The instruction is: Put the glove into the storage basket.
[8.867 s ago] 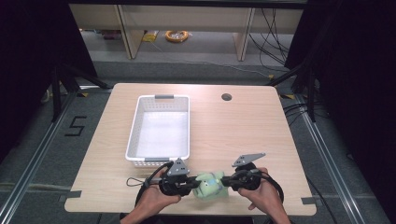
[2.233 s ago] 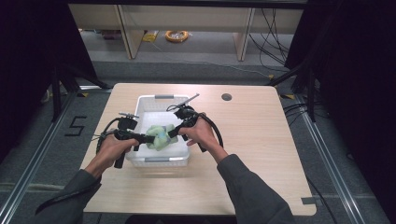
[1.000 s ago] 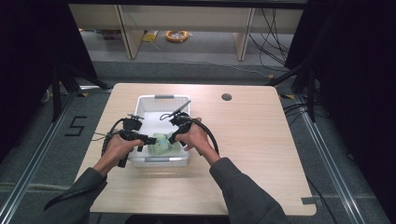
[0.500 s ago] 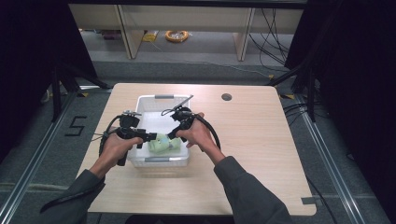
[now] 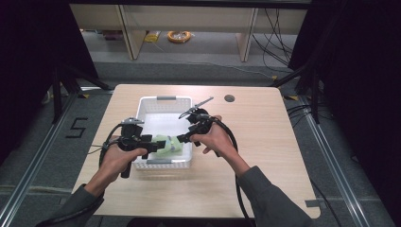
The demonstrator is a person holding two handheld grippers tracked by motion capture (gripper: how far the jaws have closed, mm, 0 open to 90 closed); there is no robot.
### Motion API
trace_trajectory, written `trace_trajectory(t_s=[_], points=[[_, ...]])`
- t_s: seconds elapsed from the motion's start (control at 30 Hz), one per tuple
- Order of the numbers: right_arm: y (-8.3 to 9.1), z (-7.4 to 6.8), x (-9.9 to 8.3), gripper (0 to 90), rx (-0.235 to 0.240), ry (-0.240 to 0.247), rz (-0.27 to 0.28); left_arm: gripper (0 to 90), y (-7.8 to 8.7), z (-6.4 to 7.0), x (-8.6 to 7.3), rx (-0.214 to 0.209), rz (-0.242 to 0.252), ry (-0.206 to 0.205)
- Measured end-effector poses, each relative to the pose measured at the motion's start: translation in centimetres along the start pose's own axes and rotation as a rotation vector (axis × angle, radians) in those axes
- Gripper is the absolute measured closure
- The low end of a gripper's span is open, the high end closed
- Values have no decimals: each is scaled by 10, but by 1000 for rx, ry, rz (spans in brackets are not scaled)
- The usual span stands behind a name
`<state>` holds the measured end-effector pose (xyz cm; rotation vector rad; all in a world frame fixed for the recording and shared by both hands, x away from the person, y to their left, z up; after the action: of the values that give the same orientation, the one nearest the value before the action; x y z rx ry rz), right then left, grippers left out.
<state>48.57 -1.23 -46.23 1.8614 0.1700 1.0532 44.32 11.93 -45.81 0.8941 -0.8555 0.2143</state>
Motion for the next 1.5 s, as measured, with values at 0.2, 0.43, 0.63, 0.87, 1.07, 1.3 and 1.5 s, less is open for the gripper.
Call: trace_trajectory(t_s=[0.2,0.43,0.63,0.87,1.07,1.3,1.5], points=[[21,8,-16,333,10,23,75,265,3,27,-7,-54,2,-55],[37,12,-31,311,10,13,109,198,-2,54,-19,-105,11,-74],[50,18,-42,299,-12,24,134,173,-5,71,-28,-133,9,-112],[58,18,-56,293,-15,32,157,164,-6,81,-33,-162,18,-135],[64,16,-65,280,-10,27,160,165,-6,88,-38,-170,12,-154],[72,13,-79,265,1,43,185,171,-9,91,-50,-188,-3,-172],[76,10,-94,247,1,36,207,173,-13,94,-60,-197,0,-187]])
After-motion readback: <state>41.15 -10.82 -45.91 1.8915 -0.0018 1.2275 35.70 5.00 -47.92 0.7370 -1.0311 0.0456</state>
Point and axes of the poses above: each handheld gripper's, and its own axes: y roughly backward along the jaws, x roughly out of its top, z roughly to its right, the point moved 9 cm from there along -y, roughly forward along the jaws, and after that the axes turned 3 degrees about -x, right-handed, at the moved point
